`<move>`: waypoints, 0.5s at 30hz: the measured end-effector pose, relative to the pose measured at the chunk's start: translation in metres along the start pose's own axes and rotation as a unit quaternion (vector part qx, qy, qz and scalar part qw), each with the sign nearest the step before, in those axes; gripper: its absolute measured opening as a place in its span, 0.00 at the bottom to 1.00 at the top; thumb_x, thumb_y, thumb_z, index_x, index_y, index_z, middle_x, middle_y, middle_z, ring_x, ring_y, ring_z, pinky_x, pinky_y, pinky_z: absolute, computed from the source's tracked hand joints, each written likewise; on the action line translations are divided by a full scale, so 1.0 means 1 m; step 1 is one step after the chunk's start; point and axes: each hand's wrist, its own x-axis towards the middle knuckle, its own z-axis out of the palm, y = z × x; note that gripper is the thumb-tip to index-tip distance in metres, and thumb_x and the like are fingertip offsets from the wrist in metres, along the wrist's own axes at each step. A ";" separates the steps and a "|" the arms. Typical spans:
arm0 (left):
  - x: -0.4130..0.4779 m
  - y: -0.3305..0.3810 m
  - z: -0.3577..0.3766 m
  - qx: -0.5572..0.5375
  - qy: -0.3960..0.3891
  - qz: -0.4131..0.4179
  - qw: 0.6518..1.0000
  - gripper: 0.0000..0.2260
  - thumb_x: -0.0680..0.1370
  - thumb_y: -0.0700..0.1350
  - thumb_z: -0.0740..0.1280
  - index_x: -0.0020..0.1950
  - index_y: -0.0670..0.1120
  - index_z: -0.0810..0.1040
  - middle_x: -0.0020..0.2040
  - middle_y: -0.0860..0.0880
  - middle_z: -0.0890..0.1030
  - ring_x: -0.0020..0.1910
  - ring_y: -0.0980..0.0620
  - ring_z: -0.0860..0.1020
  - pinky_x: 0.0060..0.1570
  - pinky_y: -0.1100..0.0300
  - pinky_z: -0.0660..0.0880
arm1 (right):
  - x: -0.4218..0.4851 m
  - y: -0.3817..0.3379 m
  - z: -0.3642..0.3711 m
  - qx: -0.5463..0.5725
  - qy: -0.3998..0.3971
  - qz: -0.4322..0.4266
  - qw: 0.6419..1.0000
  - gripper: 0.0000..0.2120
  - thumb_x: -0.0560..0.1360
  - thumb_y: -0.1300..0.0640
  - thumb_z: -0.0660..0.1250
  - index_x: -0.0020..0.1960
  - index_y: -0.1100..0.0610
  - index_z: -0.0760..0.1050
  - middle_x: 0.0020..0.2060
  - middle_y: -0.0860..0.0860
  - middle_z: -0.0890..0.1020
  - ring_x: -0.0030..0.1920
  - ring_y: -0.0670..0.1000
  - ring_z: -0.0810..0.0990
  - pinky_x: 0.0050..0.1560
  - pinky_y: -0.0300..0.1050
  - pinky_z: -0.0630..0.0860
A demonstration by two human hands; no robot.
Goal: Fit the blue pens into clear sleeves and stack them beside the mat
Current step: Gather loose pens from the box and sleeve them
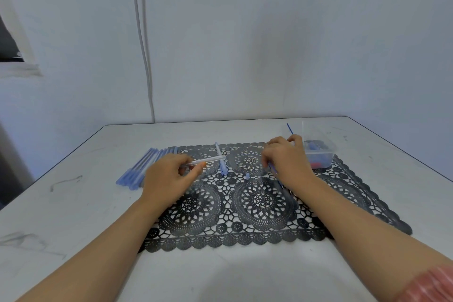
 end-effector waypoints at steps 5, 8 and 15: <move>0.000 -0.001 0.000 0.003 -0.005 -0.006 1.000 0.20 0.73 0.67 0.60 0.30 0.54 0.69 0.26 0.53 0.71 0.29 0.57 0.71 0.27 0.62 0.63 | 0.002 0.004 0.004 0.026 -0.073 -0.040 0.996 0.07 0.72 0.58 0.67 0.40 0.47 0.81 0.56 0.41 0.79 0.64 0.45 0.66 0.58 0.45 0.52; 0.001 -0.001 0.001 0.001 -0.006 -0.007 1.000 0.20 0.71 0.68 0.56 0.30 0.54 0.70 0.26 0.53 0.71 0.29 0.57 0.71 0.27 0.62 0.64 | 0.003 0.006 0.007 0.027 -0.079 -0.030 0.996 0.09 0.72 0.59 0.67 0.41 0.46 0.81 0.57 0.40 0.78 0.65 0.45 0.66 0.58 0.44 0.52; 0.000 -0.002 0.002 -0.018 -0.002 -0.007 1.000 0.21 0.71 0.68 0.56 0.30 0.53 0.70 0.26 0.53 0.71 0.28 0.56 0.71 0.27 0.61 0.65 | 0.004 0.009 0.011 0.033 -0.075 -0.029 0.996 0.10 0.72 0.61 0.68 0.43 0.46 0.81 0.57 0.42 0.78 0.63 0.45 0.67 0.61 0.47 0.54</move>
